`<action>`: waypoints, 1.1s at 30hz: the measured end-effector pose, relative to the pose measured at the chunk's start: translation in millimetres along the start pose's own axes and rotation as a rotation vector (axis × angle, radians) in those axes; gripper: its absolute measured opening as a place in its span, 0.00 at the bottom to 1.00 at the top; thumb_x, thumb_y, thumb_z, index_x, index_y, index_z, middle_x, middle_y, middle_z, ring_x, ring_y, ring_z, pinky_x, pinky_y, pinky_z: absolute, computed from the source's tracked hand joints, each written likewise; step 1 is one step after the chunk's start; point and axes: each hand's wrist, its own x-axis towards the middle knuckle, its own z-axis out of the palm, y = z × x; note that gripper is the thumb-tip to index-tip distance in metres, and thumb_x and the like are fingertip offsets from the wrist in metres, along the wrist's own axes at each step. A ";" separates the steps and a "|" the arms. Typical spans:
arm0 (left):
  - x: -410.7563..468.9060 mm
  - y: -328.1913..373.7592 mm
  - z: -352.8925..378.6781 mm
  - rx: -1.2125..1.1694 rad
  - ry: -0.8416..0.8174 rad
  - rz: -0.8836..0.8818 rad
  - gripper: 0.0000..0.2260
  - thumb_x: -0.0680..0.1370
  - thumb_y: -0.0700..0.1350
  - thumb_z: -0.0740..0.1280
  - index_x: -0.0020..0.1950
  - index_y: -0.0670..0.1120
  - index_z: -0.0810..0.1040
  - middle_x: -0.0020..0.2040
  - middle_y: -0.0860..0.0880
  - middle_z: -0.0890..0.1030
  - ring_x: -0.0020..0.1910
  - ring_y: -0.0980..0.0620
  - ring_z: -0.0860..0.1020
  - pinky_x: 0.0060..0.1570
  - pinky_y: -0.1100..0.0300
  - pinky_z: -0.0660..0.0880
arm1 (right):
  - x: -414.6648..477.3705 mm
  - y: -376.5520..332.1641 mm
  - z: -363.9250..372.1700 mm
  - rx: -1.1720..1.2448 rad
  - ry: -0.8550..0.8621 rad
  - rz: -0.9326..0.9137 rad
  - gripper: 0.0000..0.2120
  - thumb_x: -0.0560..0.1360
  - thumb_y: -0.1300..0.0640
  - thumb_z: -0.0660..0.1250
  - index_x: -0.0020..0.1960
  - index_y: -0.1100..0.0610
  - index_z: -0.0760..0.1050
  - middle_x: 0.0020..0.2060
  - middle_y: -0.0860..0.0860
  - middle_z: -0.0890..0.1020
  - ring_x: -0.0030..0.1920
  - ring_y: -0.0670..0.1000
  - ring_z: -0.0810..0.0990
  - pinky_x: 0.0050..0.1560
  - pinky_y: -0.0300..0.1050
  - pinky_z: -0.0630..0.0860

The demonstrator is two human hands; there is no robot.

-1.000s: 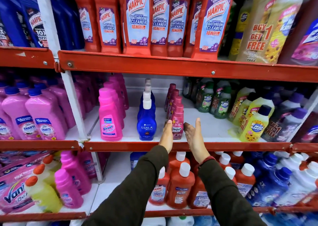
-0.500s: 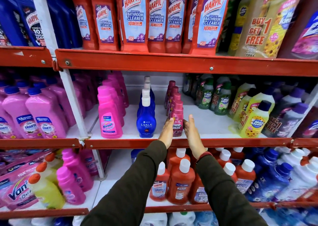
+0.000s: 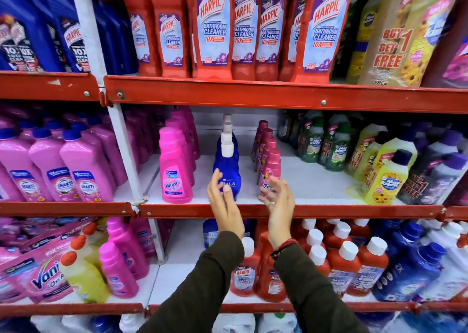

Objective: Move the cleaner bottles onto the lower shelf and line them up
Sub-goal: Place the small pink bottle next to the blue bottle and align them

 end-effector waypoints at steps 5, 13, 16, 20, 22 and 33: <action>39.2 0.1 -19.6 -0.020 -0.130 -0.275 0.27 0.86 0.57 0.49 0.84 0.48 0.57 0.84 0.49 0.58 0.81 0.55 0.58 0.82 0.53 0.55 | -2.3 18.6 44.4 -0.104 -0.300 0.179 0.31 0.82 0.36 0.49 0.78 0.52 0.62 0.67 0.44 0.70 0.64 0.41 0.72 0.61 0.35 0.69; 59.5 -2.0 -24.6 -0.081 -0.360 -0.488 0.34 0.83 0.66 0.45 0.80 0.46 0.65 0.77 0.43 0.74 0.76 0.47 0.72 0.80 0.45 0.63 | 0.5 22.9 53.0 -0.201 -0.405 0.192 0.31 0.81 0.33 0.47 0.71 0.50 0.73 0.62 0.46 0.82 0.60 0.40 0.81 0.58 0.34 0.73; 60.3 -3.3 -24.7 -0.073 -0.351 -0.479 0.33 0.84 0.65 0.45 0.81 0.46 0.65 0.77 0.43 0.73 0.76 0.47 0.71 0.80 0.45 0.63 | 2.2 22.2 53.0 -0.228 -0.427 0.187 0.27 0.81 0.33 0.47 0.69 0.46 0.72 0.60 0.43 0.81 0.61 0.39 0.78 0.64 0.37 0.69; 60.9 -5.0 -26.1 -0.052 -0.346 -0.464 0.32 0.84 0.64 0.46 0.81 0.46 0.64 0.78 0.44 0.71 0.77 0.47 0.70 0.80 0.45 0.63 | -0.4 22.4 54.2 -0.246 -0.433 0.190 0.23 0.81 0.33 0.49 0.67 0.42 0.70 0.54 0.36 0.80 0.55 0.31 0.78 0.56 0.32 0.71; 60.7 -3.2 -26.5 -0.054 -0.359 -0.445 0.32 0.84 0.64 0.46 0.81 0.46 0.63 0.79 0.44 0.70 0.77 0.47 0.69 0.81 0.45 0.62 | -1.1 19.8 53.7 -0.241 -0.441 0.193 0.24 0.81 0.33 0.49 0.69 0.42 0.70 0.56 0.38 0.80 0.56 0.32 0.79 0.55 0.31 0.71; 44.1 -1.9 -69.1 0.049 -0.056 -0.048 0.17 0.87 0.47 0.55 0.75 0.48 0.72 0.71 0.48 0.76 0.72 0.53 0.73 0.72 0.62 0.66 | -45.1 42.7 74.6 -0.223 -0.216 -0.255 0.15 0.83 0.49 0.57 0.64 0.50 0.77 0.63 0.46 0.77 0.66 0.42 0.75 0.66 0.37 0.72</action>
